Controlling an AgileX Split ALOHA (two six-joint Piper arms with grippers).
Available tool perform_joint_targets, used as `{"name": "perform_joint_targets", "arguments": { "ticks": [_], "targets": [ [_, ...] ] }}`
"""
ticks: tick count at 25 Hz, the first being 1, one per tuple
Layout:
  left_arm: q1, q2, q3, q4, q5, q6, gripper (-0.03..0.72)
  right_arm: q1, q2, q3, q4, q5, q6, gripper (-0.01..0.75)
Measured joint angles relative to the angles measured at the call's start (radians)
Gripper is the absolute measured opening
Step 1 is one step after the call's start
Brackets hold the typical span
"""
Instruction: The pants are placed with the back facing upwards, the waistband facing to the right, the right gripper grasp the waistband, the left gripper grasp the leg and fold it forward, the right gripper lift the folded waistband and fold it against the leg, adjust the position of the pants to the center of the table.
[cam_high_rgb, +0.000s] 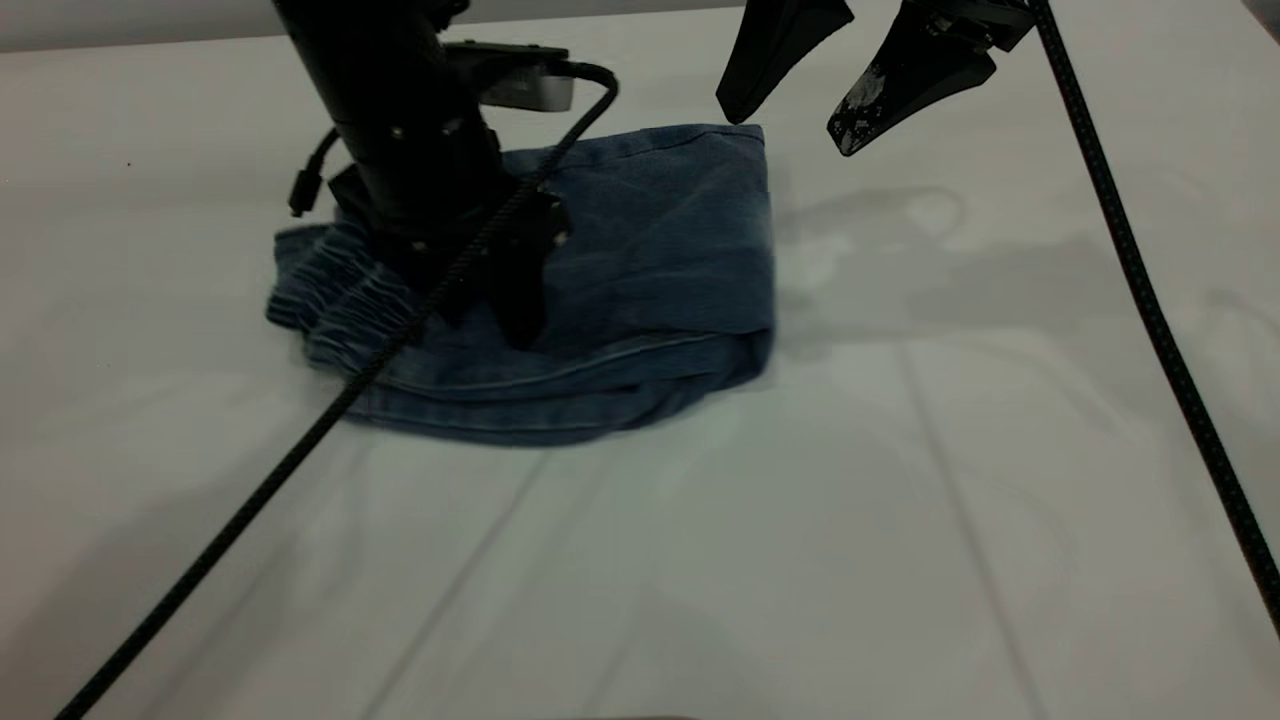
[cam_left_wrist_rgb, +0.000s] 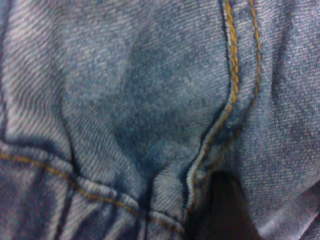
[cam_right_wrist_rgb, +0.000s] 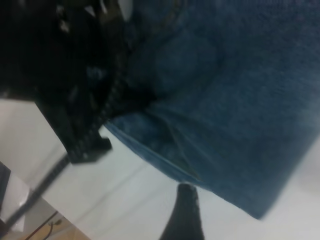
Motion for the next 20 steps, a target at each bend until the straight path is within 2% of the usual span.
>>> {"name": "perform_joint_targets", "arguments": {
  "ticks": [9,15,20],
  "targets": [
    [-0.023,-0.035,0.002,-0.009,0.041,-0.015,0.358,0.000,-0.046,0.000,-0.006,-0.002,-0.002,0.549],
    [-0.023,-0.265,0.003,0.017,0.075,0.018,0.358,-0.001,-0.167,0.000,-0.027,0.024,-0.002,0.549],
    [-0.023,-0.508,0.003,0.139,0.163,0.021,0.358,-0.001,-0.330,0.000,-0.114,0.124,0.020,0.549]
  ]
}}
